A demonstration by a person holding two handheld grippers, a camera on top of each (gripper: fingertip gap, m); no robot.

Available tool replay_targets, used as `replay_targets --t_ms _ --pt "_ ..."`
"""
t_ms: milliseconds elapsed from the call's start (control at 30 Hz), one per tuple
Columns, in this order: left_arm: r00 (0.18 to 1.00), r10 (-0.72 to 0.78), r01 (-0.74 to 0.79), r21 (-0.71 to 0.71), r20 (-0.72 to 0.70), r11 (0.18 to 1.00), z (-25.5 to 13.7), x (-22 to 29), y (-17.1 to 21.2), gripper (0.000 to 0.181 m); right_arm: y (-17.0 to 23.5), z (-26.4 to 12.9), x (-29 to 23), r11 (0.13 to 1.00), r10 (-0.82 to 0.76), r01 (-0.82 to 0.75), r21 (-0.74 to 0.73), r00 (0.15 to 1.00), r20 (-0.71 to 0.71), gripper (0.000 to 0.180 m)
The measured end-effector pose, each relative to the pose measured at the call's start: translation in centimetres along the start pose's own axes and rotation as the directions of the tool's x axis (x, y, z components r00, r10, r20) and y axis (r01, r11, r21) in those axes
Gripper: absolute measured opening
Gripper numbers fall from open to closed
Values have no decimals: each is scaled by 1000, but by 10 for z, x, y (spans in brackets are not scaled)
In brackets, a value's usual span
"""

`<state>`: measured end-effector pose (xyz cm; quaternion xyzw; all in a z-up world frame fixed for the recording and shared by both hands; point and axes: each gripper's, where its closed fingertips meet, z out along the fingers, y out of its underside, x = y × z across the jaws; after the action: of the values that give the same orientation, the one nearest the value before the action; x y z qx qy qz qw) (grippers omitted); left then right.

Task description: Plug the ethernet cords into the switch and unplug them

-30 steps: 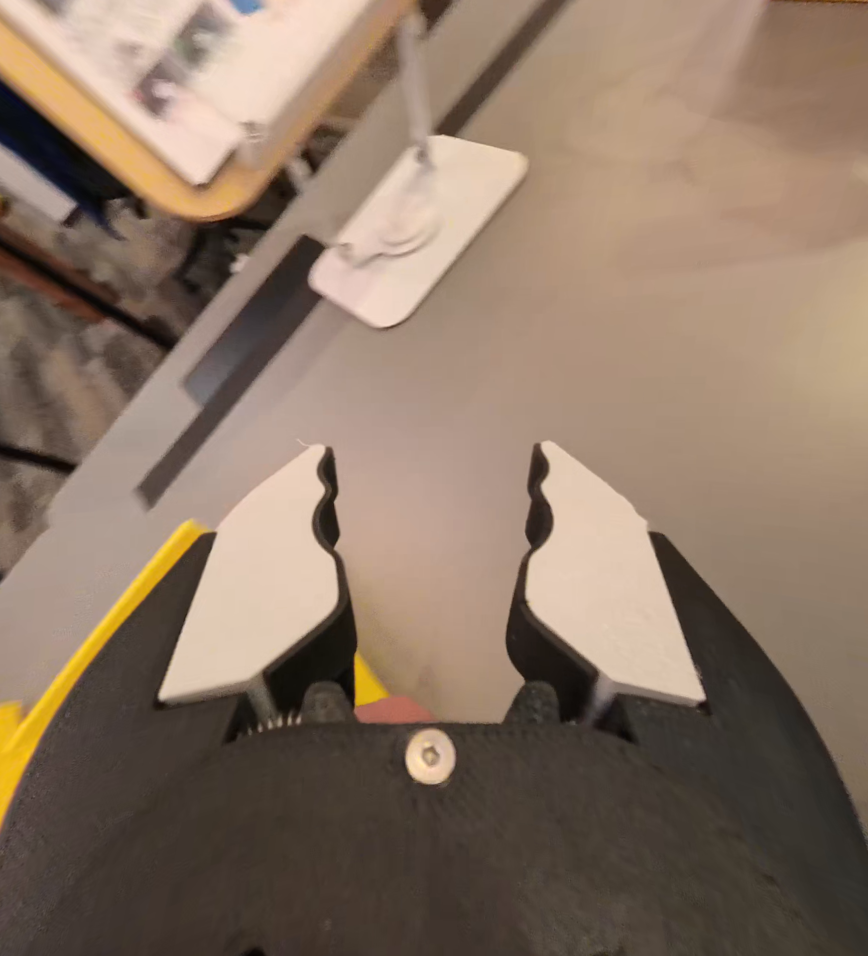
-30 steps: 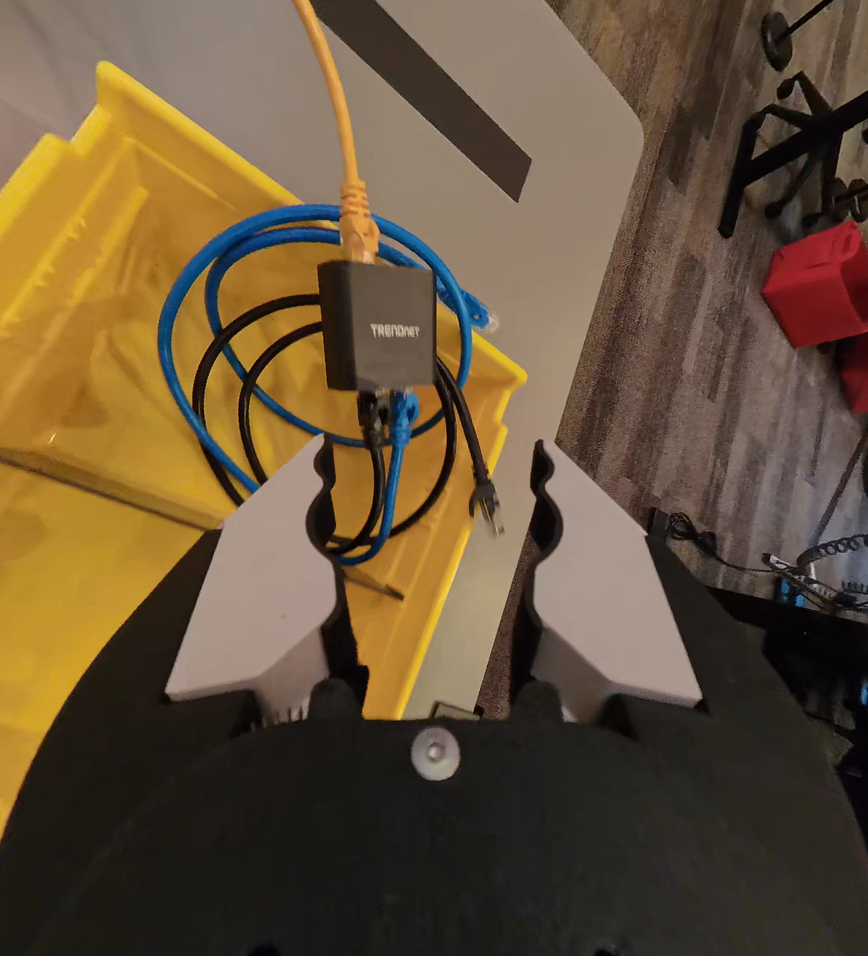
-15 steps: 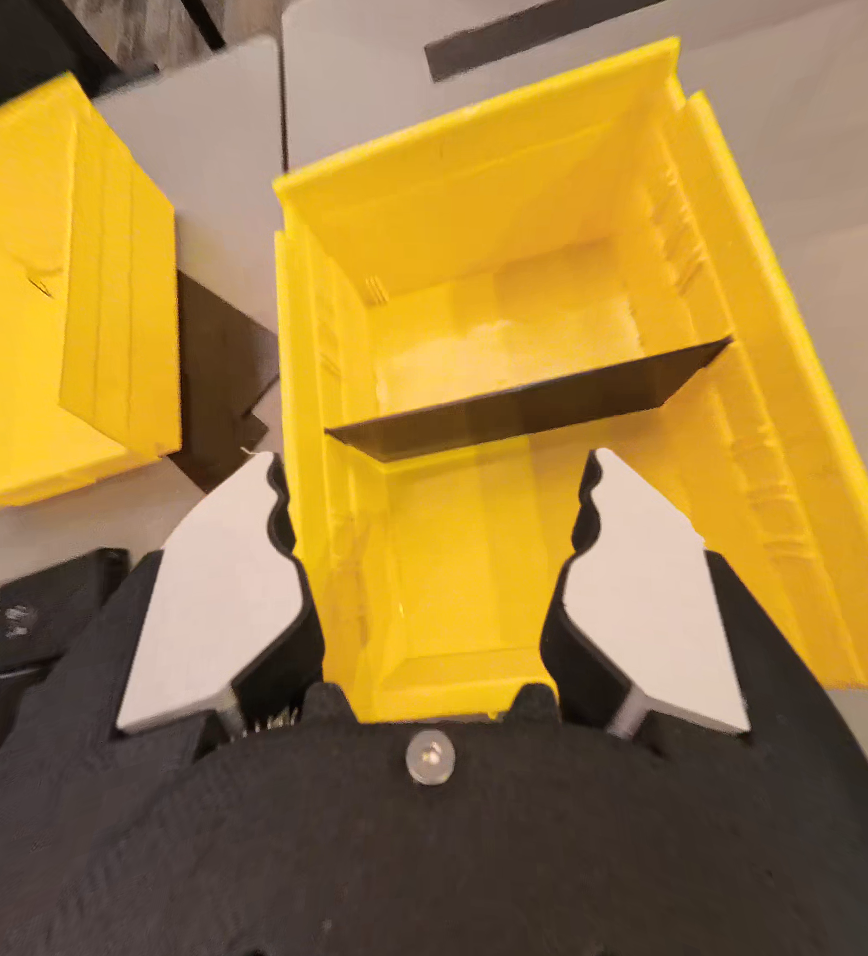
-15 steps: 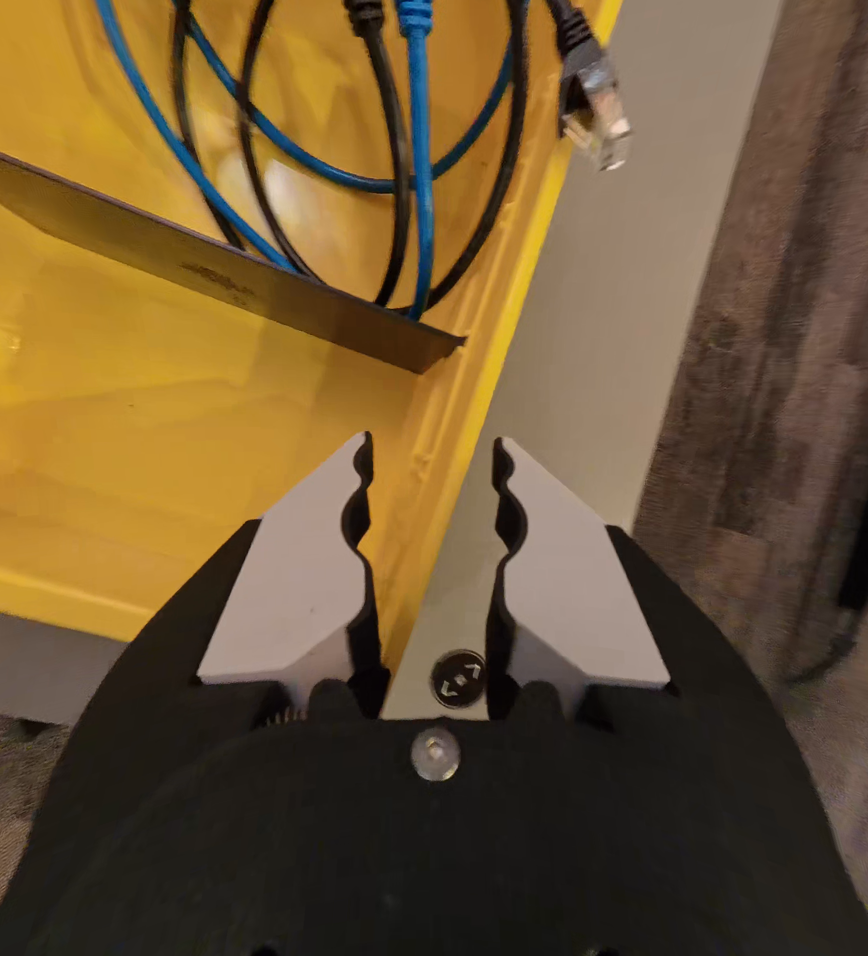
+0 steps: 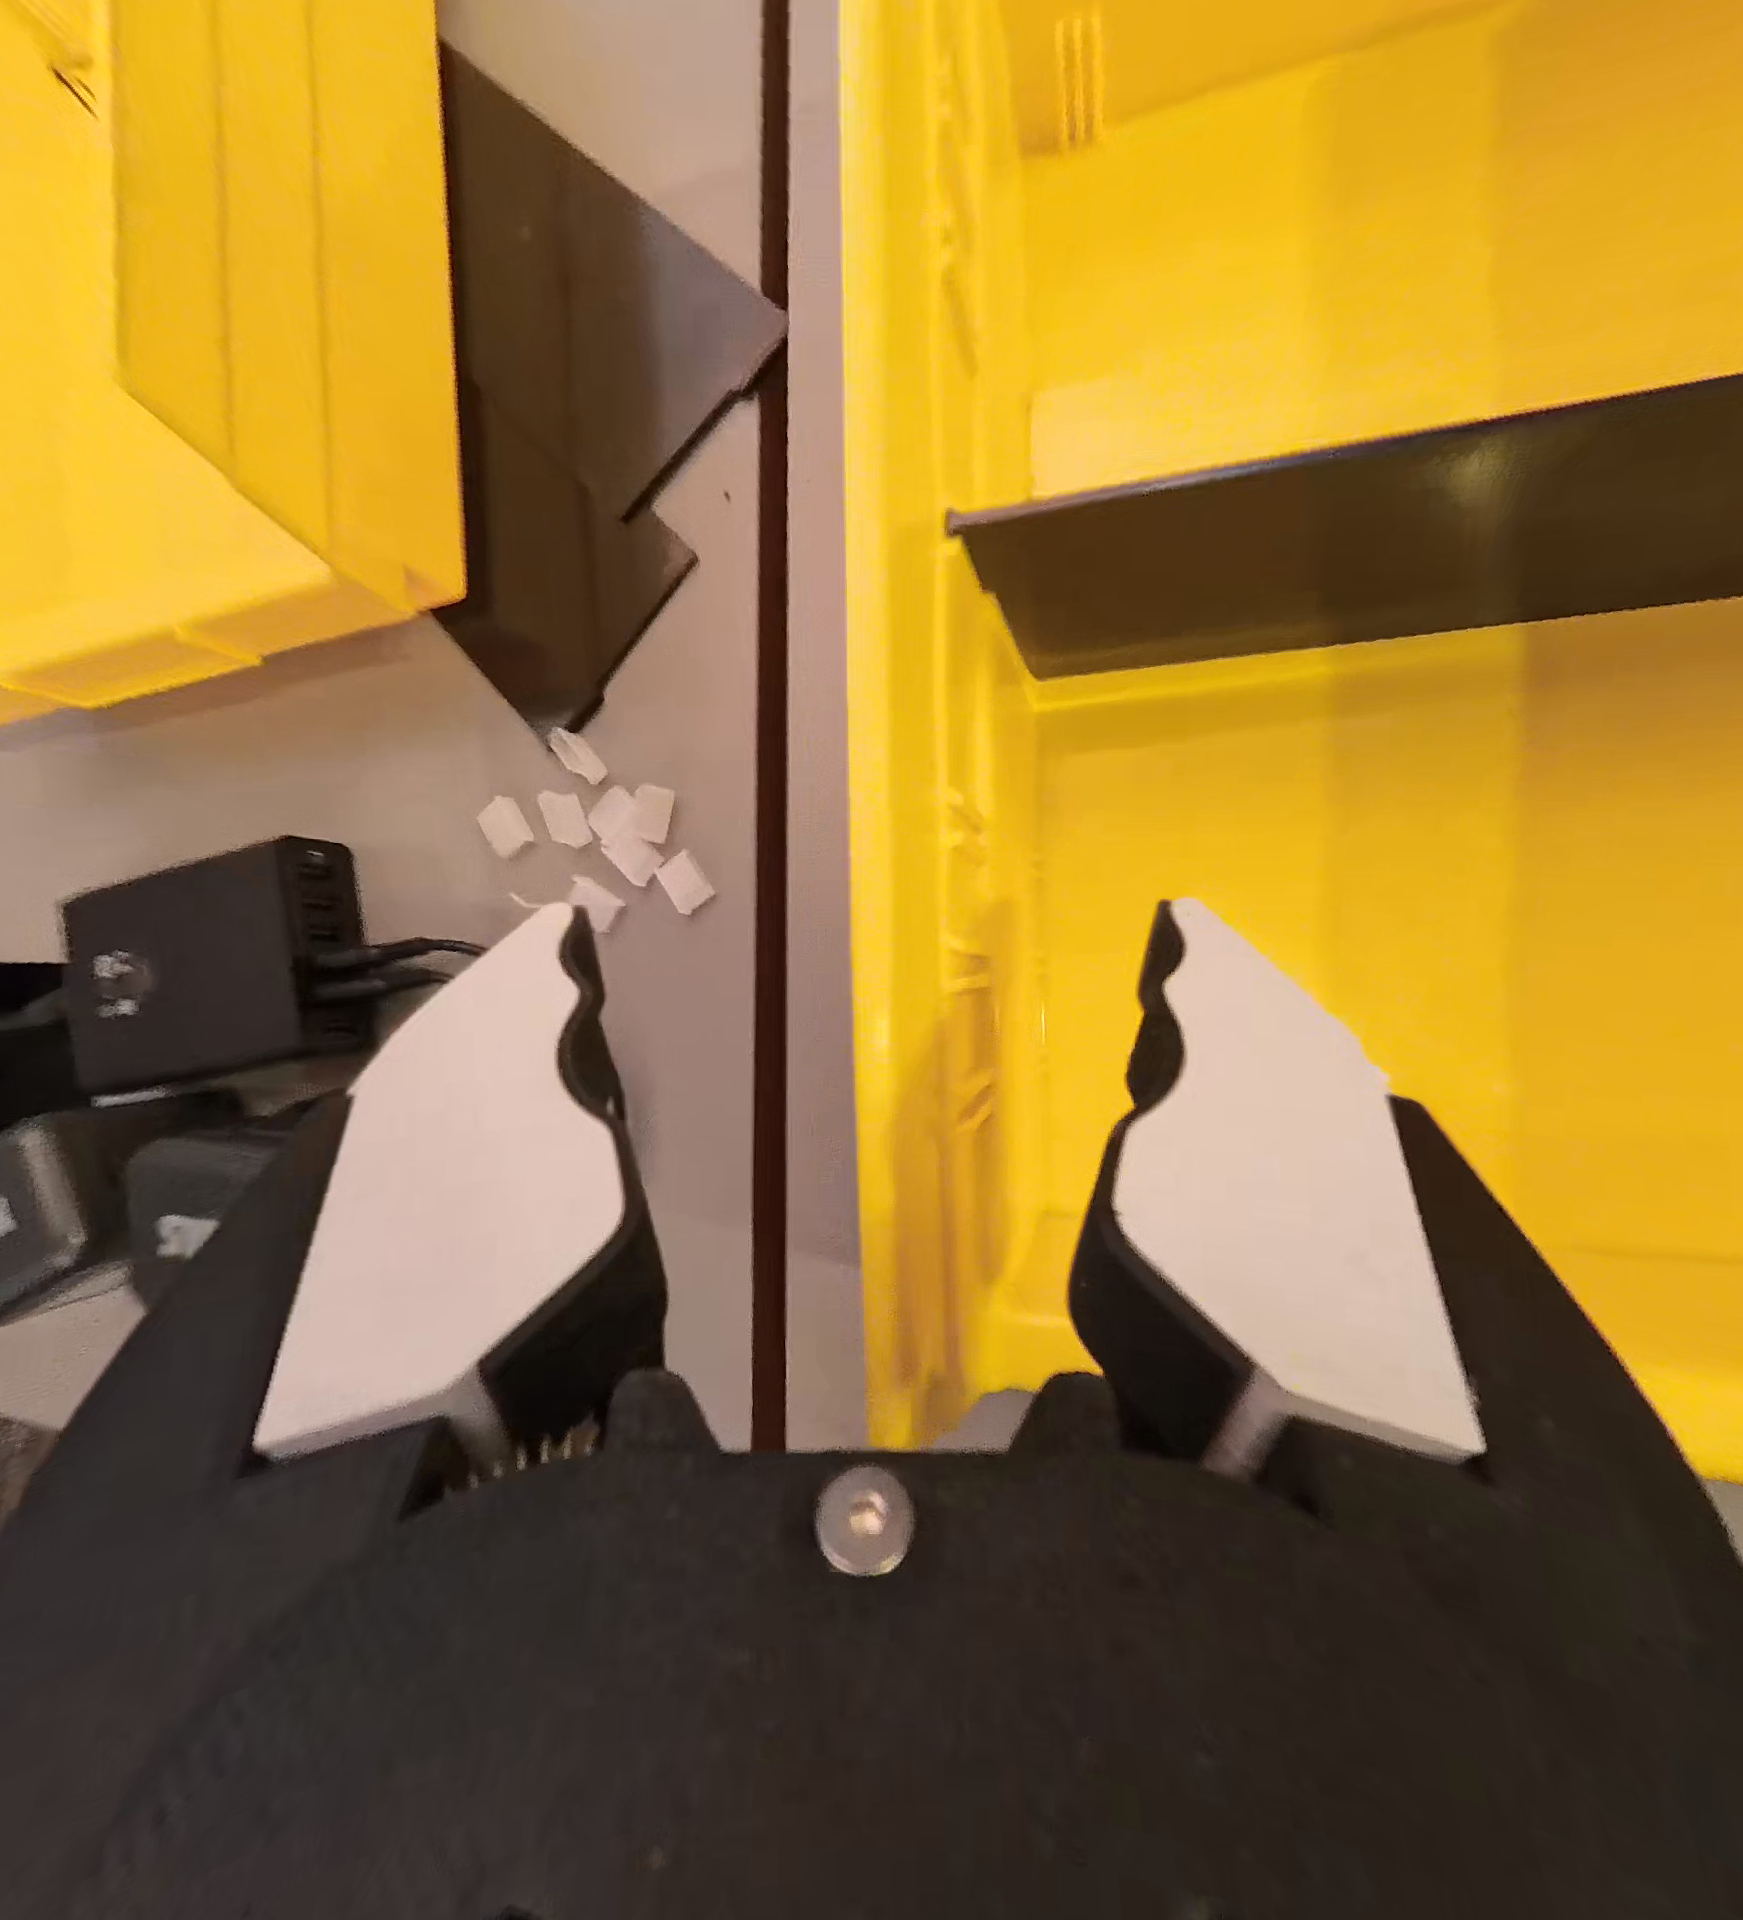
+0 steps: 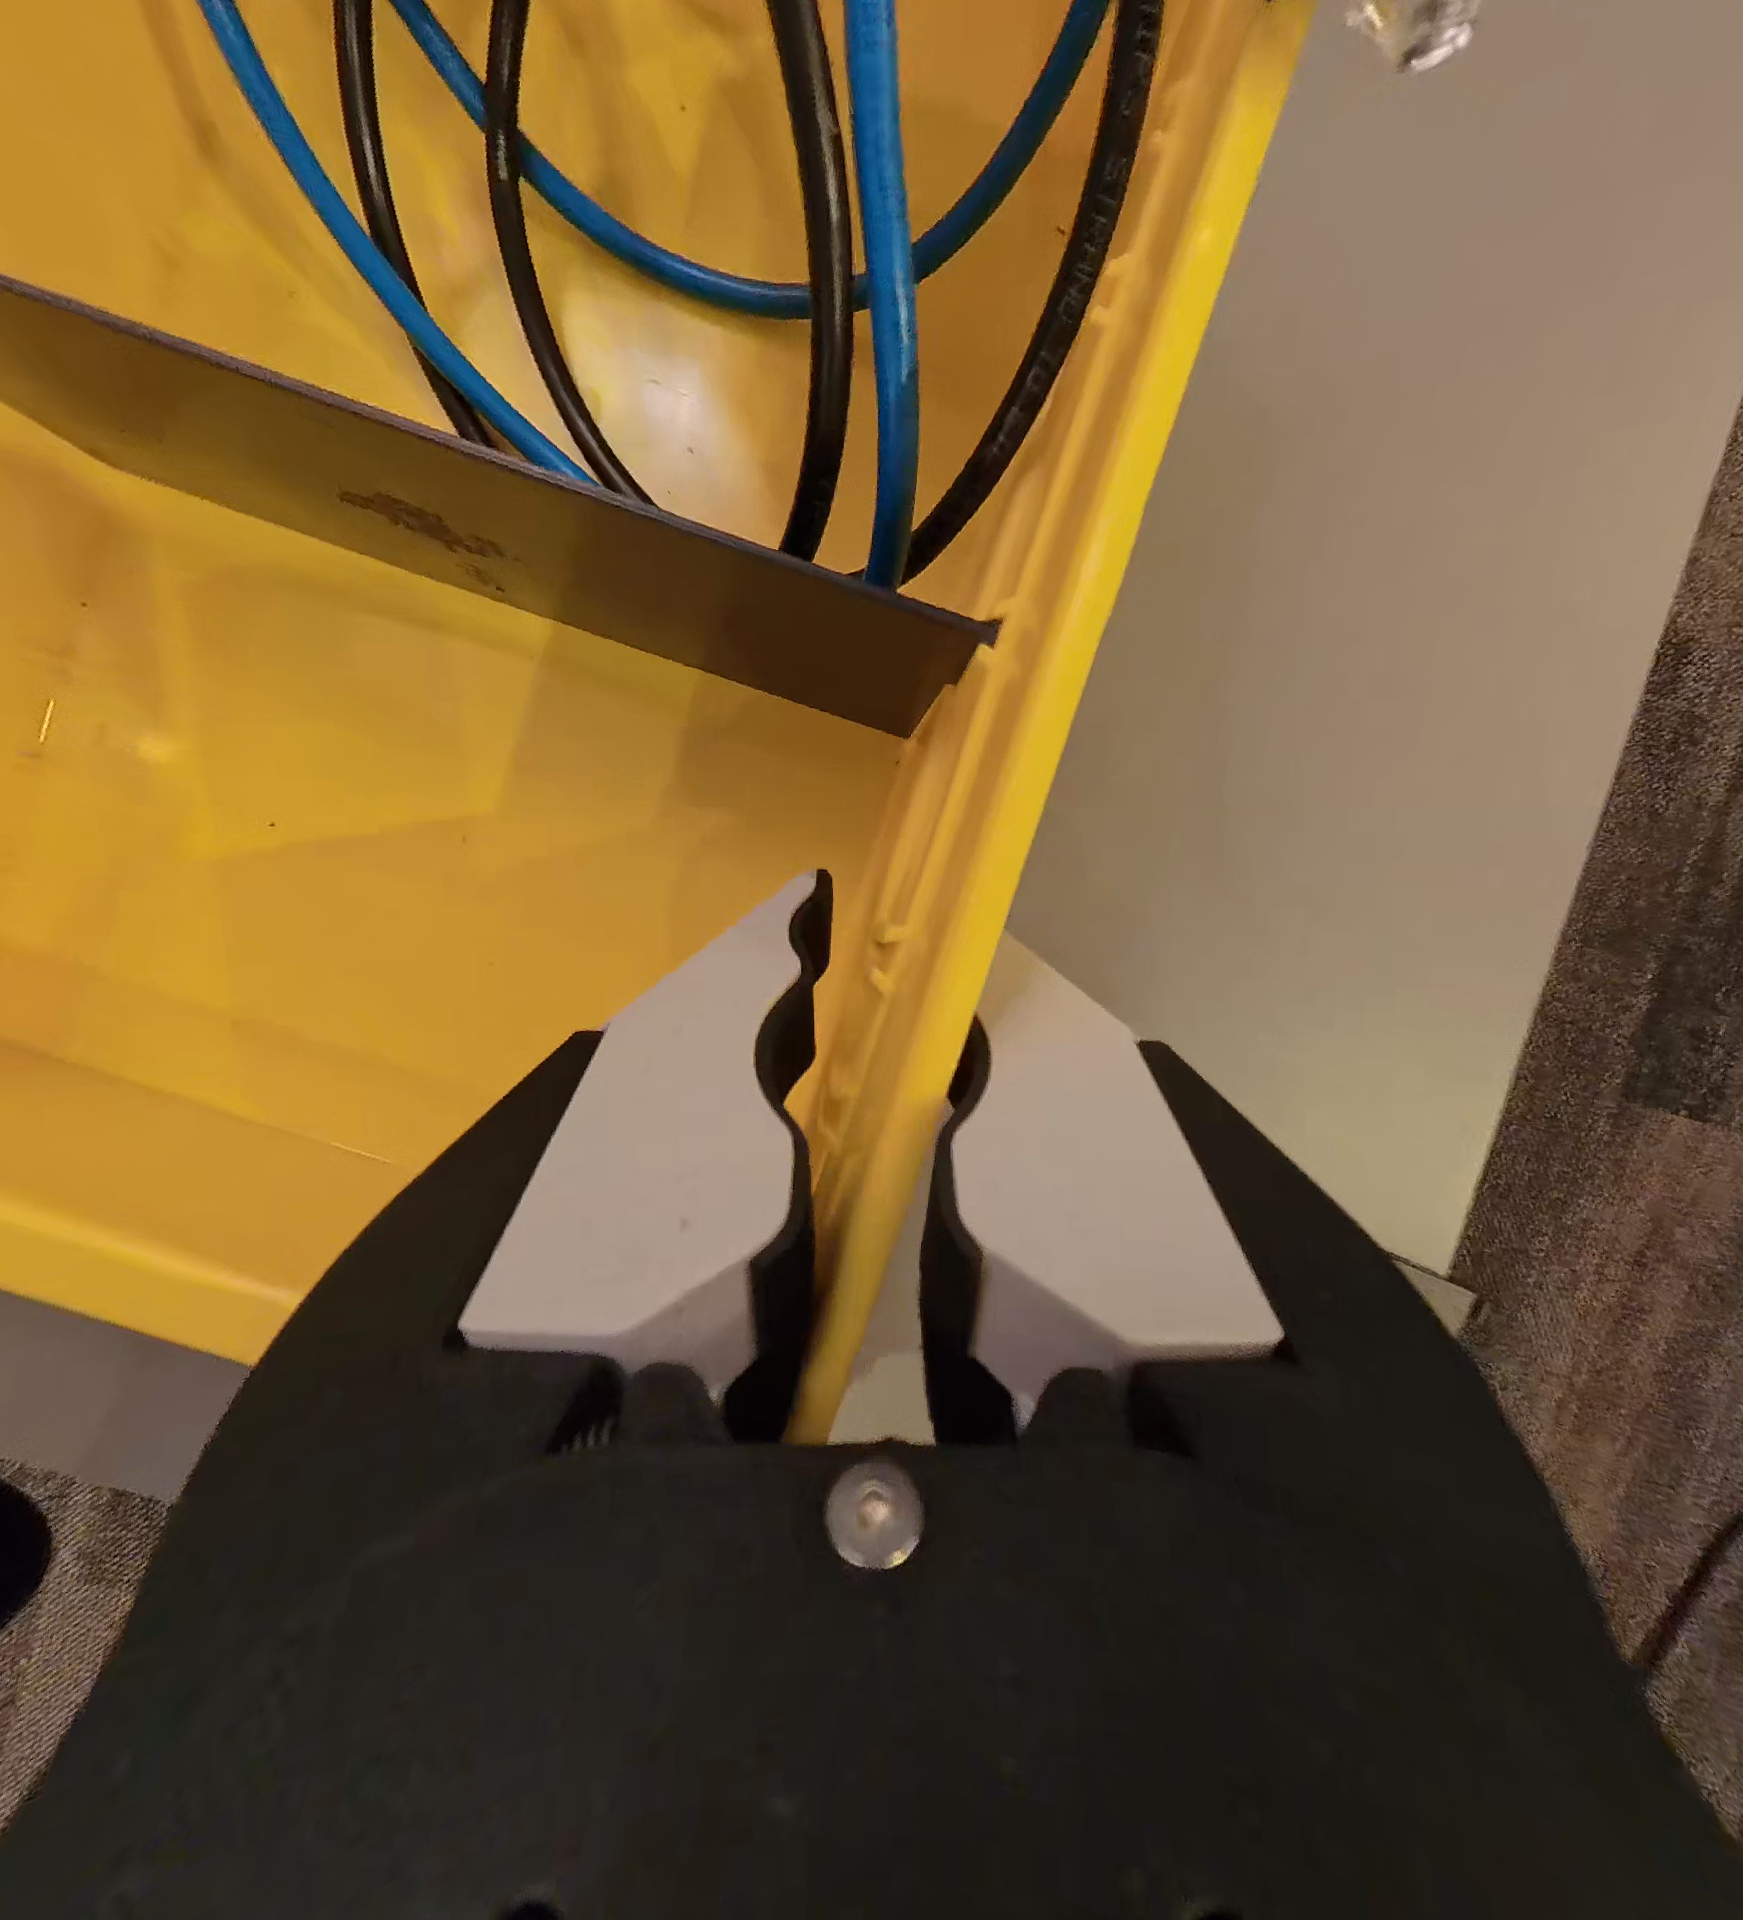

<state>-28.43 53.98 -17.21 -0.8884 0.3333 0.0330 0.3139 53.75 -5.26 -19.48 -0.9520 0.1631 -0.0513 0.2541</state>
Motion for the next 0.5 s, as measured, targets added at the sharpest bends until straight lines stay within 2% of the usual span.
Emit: replay_targets --t_ms 33,67,167,233,500 --pt "999 -15 14 -18 -42 1000 4 2 5 90 -2 1 -5 1000 0 0 3 1000 10 13" --pt "996 -24 21 -29 -90 999 8 7 9 79 -4 2 -10 1000 1 -1 7 1000 20 14" --pt "981 -23 22 -5 -193 1000 7 14 8 25 -12 6 -29 1000 7 -9 22 999 52 15" --pt "962 -42 42 -4 -270 999 6 21 7 6 -19 9 -46 999 7 -11 41 996 83 20" --pt "940 -79 114 89 -331 990 -6 27 -1 4 -51 25 -128 994 -54 37 106 986 156 35"
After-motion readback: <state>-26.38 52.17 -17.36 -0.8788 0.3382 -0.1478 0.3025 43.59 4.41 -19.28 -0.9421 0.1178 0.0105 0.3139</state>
